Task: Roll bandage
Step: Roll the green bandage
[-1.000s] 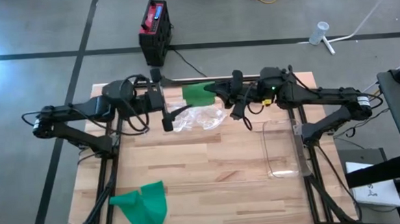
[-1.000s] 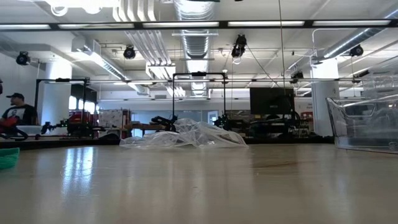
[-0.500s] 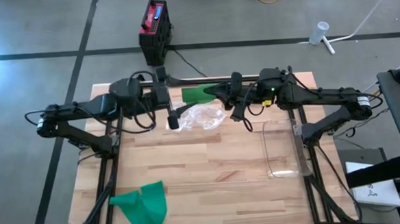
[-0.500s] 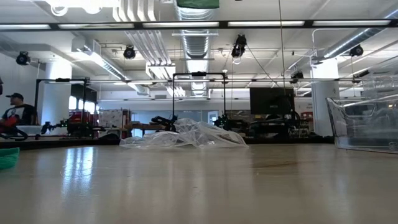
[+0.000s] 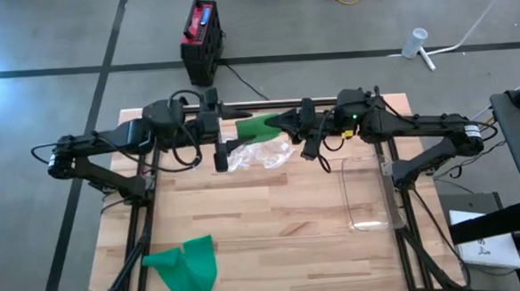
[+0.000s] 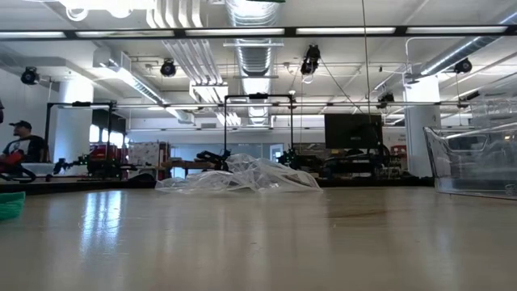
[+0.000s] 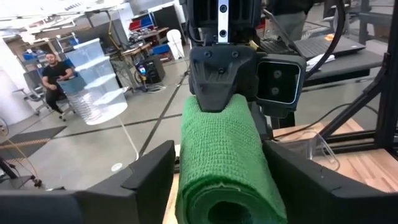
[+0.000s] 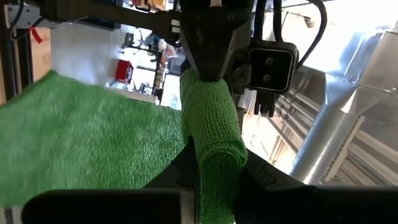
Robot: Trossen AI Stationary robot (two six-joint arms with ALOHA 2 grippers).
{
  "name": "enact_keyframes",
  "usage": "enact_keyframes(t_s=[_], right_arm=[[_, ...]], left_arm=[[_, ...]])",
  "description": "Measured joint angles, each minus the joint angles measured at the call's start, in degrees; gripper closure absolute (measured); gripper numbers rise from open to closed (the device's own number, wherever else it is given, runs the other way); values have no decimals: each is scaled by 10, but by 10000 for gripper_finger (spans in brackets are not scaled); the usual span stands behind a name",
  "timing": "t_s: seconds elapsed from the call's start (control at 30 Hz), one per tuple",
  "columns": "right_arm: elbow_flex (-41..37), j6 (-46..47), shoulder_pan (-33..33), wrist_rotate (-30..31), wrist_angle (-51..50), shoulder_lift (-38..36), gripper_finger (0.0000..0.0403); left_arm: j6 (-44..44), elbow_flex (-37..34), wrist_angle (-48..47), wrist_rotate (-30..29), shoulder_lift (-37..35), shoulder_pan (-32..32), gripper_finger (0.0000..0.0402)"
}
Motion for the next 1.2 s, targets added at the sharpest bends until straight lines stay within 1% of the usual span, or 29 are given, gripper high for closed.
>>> enact_keyframes(t_s=[0.07, 0.17, 0.3, 0.37, 0.43, 0.53, 0.63, 0.8, 0.97, 1.03, 1.13, 1.2], right_arm=[[0, 0, 0, 0, 0, 0, 357], [0, 0, 0, 2, 1, 0, 357], [0, 5, 0, 3, 0, 0, 356], [0, 31, 0, 5, -1, 0, 349], [0, 78, 0, 7, -1, 0, 334], [0, 182, 1, 10, -1, 0, 300], [0, 308, 2, 12, -4, -3, 253], [0, 503, 2, 18, -10, -14, 173], [0, 702, 3, 18, 0, -24, 114], [0, 741, 2, 19, 0, -24, 100], [0, 751, 0, 20, -2, -22, 92], [0, 758, 0, 20, -2, -22, 93]], left_arm=[[0, 0, 2, 0, 0, 1, 178], [0, 0, 3, 0, 2, 2, 213], [11, 0, 6, 0, 3, 3, 289], [22, -1, 6, -2, 4, 4, 331], [31, -1, 7, -13, 4, 3, 366], [33, -1, 8, -20, 1, 3, 372], [47, -1, 10, -23, -1, 3, 372], [77, -1, 8, -65, -4, 4, 371], [103, -2, 12, -63, -4, 4, 371], [114, -2, 13, -47, -2, 4, 371], [128, -4, 17, -23, 4, 3, 371], [140, -10, 15, -20, 6, 2, 371]])
